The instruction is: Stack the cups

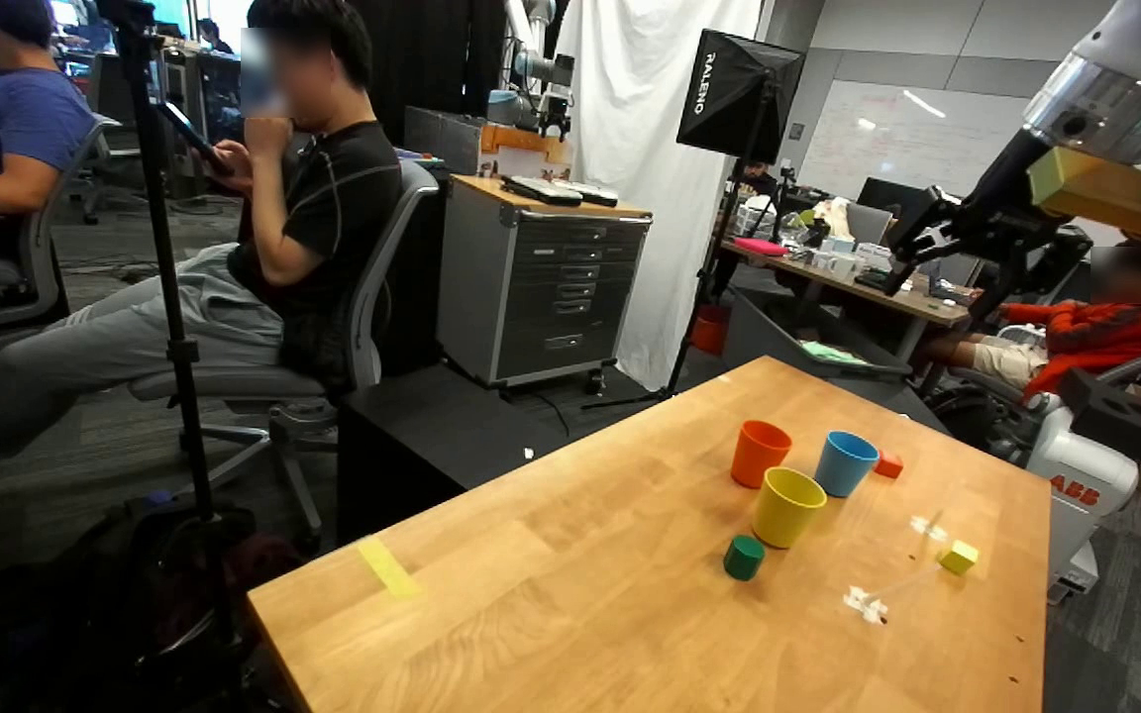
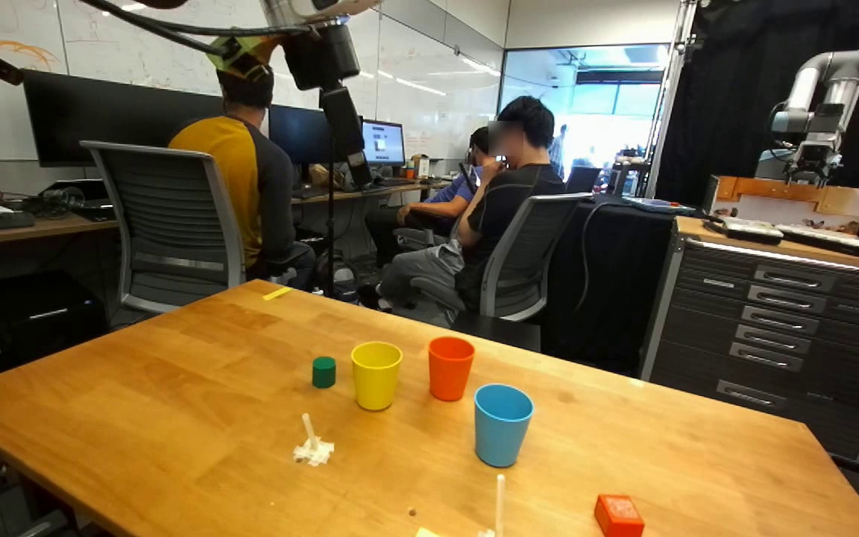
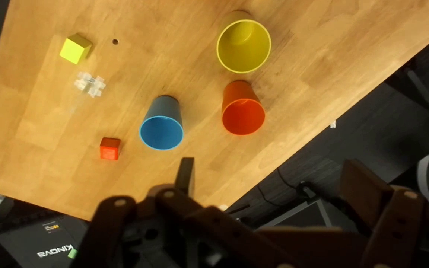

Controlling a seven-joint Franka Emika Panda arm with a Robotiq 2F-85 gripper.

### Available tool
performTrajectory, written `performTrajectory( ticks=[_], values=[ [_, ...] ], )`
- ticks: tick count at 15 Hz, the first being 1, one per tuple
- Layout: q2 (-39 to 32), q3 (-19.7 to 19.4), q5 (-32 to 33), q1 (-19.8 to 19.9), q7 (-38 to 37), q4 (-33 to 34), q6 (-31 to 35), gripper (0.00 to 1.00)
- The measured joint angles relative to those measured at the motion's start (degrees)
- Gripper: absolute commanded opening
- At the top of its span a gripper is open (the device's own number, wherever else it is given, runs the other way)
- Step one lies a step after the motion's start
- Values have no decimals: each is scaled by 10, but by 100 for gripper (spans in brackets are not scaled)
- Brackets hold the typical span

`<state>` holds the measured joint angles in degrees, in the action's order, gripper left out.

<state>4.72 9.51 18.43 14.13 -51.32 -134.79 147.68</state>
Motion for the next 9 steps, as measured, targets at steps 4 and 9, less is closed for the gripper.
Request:
performTrajectory(
  ticks=[4,9],
  values=[
    [-70,-43,-2,-28,0,42,3,100],
    [-140,-84,-25,-65,4,70,5,100]
  ],
)
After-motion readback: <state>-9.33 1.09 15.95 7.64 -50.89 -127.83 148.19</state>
